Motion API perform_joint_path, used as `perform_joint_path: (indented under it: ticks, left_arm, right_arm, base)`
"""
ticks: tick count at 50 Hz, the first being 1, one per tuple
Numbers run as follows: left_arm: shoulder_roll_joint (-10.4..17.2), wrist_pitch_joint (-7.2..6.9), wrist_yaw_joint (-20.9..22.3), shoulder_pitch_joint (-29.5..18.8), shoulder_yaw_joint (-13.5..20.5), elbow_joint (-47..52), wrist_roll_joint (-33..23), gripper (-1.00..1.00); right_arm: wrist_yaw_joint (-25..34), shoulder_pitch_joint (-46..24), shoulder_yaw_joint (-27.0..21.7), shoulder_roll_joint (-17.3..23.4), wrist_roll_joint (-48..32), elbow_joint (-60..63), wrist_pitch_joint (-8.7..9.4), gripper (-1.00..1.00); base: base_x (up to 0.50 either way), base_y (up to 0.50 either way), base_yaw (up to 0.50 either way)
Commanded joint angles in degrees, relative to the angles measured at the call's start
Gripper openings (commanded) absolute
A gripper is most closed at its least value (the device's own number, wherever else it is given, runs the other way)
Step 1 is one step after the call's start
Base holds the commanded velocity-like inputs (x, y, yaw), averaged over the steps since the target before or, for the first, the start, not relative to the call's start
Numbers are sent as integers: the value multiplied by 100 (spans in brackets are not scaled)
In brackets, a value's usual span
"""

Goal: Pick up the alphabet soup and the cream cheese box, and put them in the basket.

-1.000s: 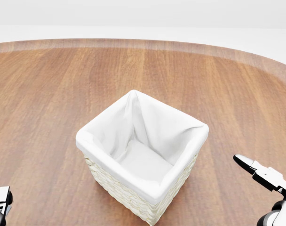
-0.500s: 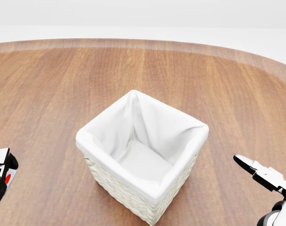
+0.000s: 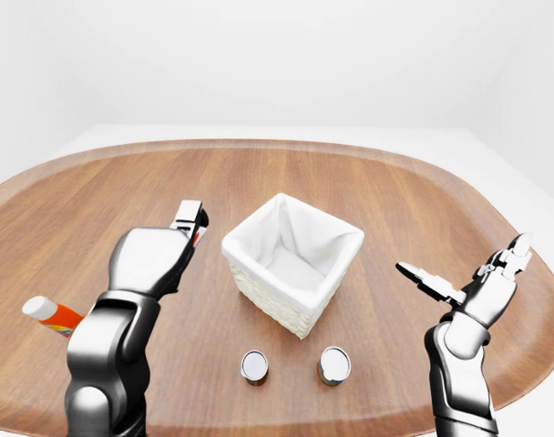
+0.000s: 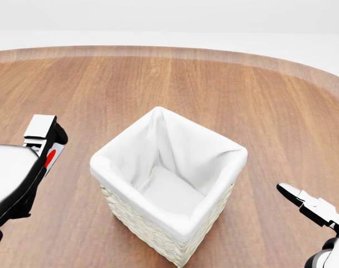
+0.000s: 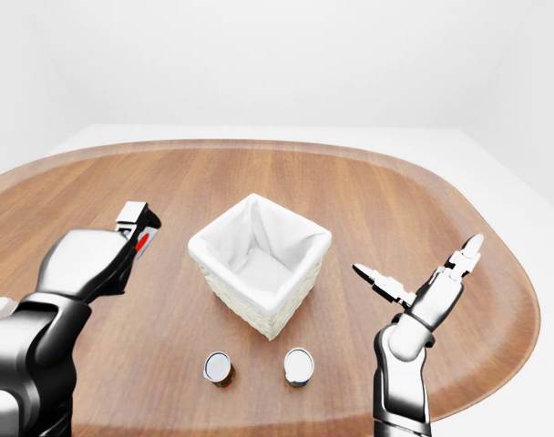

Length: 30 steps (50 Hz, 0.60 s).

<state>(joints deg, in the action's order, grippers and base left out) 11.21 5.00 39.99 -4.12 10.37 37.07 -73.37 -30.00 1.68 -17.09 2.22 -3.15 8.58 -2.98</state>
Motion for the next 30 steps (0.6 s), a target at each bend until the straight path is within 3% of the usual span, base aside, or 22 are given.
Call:
perform_joint_path:
  ticks: [1,9,18,25,30]
  left_arm:
    - [28,0,1,-875,-330,435,397,-100]
    - [-27,0,1,-1105,-480,312,605,-100]
    - [-146,0,1,-1184,-542,334,1321,-100]
    - [-178,0,1,-1168,-676,163,1418,-100]
    - [-257,0,1,-1214,-746,-16,1903,-100]
  right_arm:
    - [0,-16,-3,9,12,-48,-26,100]
    - [0,1,-3,4,20,0,-13,100]
    - [0,2,-4,-1,20,26,3,100]
    - [0,7,-7,-2,21,24,-4,100]
    - [0,10,-1,-5,11,33,0,100]
  base:
    - [0,0,0]
    - [0,0,0]
    - [0,0,0]
    - [0,0,0]
    - [0,0,0]
